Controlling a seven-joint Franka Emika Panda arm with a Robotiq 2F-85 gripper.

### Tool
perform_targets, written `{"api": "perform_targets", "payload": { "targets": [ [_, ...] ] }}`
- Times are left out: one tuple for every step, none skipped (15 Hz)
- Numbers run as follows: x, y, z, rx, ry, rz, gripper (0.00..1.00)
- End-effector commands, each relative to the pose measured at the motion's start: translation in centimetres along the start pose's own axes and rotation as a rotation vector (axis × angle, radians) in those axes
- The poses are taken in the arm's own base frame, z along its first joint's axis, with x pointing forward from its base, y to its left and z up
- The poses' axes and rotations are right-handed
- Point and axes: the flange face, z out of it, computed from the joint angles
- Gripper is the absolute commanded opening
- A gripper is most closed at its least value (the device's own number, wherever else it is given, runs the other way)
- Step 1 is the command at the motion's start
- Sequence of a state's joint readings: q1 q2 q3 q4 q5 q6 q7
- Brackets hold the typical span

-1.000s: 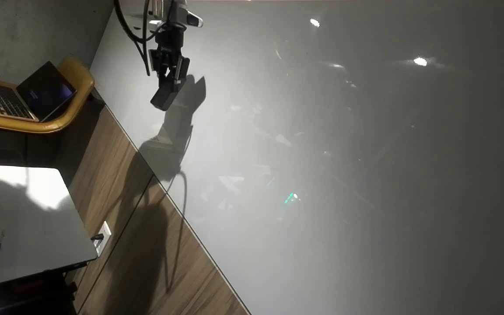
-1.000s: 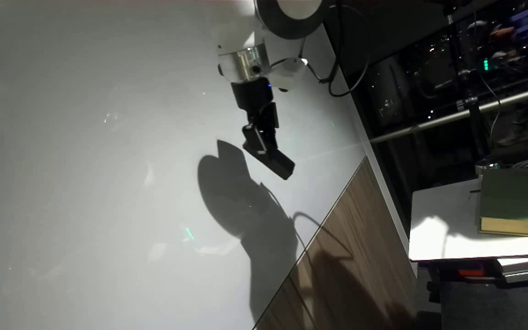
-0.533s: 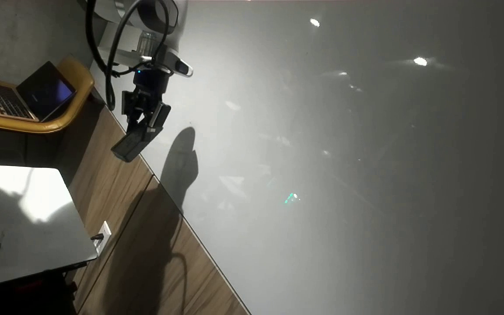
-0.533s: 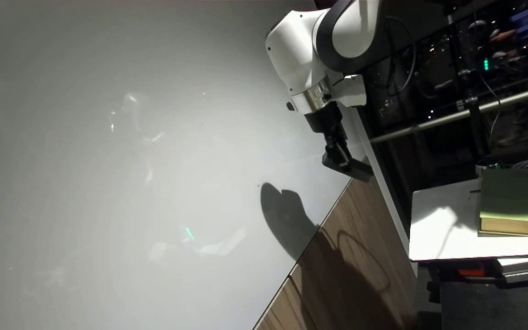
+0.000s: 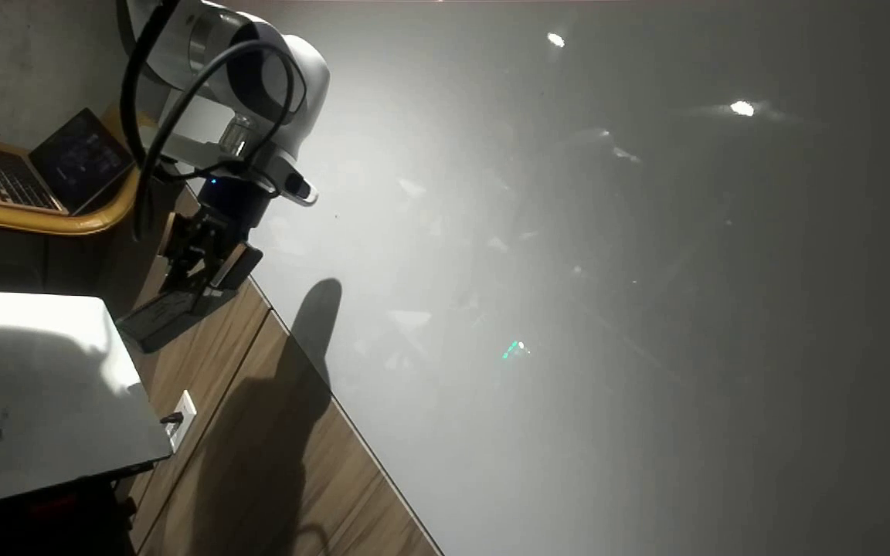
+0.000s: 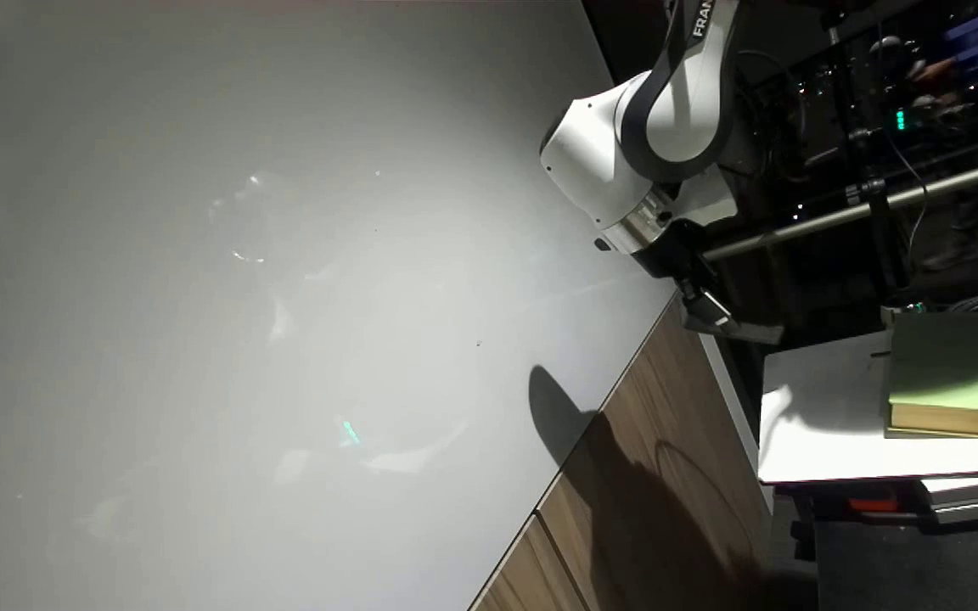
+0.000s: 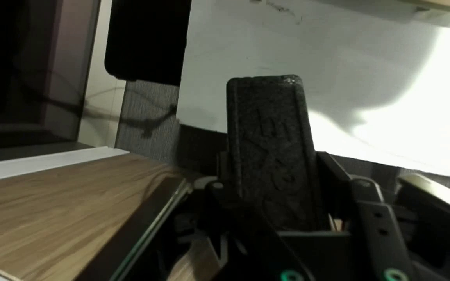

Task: Use the eraser to wipe the whiteboard.

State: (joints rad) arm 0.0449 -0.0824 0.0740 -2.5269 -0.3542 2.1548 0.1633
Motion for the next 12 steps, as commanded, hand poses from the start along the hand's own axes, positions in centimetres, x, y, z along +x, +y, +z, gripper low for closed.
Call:
{"api": "perform_targets", "payload": {
  "targets": [
    [-0.5, -0.6, 1.5, 0.019, -0.102, -0.014, 0.29],
    [-0.6, -1.2, 1.9, 0.011, -0.124, -0.020, 0.29],
    [-0.7, -1.8, 2.1, 0.006, -0.146, -0.026, 0.29],
    [-0.8, -2.1, 2.3, 0.004, -0.159, -0.033, 0.29],
    [-0.8, -2.7, 2.4, 0.006, -0.174, -0.040, 0.29],
    [-0.7, -3.1, 2.4, 0.014, -0.186, -0.046, 0.29],
    [-0.6, -3.6, 2.5, 0.034, -0.195, -0.054, 0.29],
    [-0.4, -4.1, 2.6, 0.051, -0.202, -0.057, 0.29],
    [-0.1, -4.4, 2.7, 0.072, -0.216, -0.053, 0.29],
    [0.3, -4.6, 2.8, 0.089, -0.228, -0.045, 0.29],
    [0.7, -4.6, 3.0, 0.111, -0.241, -0.035, 0.29],
    [1.2, -4.4, 3.2, 0.129, -0.254, -0.026, 0.29]
  ]
}}
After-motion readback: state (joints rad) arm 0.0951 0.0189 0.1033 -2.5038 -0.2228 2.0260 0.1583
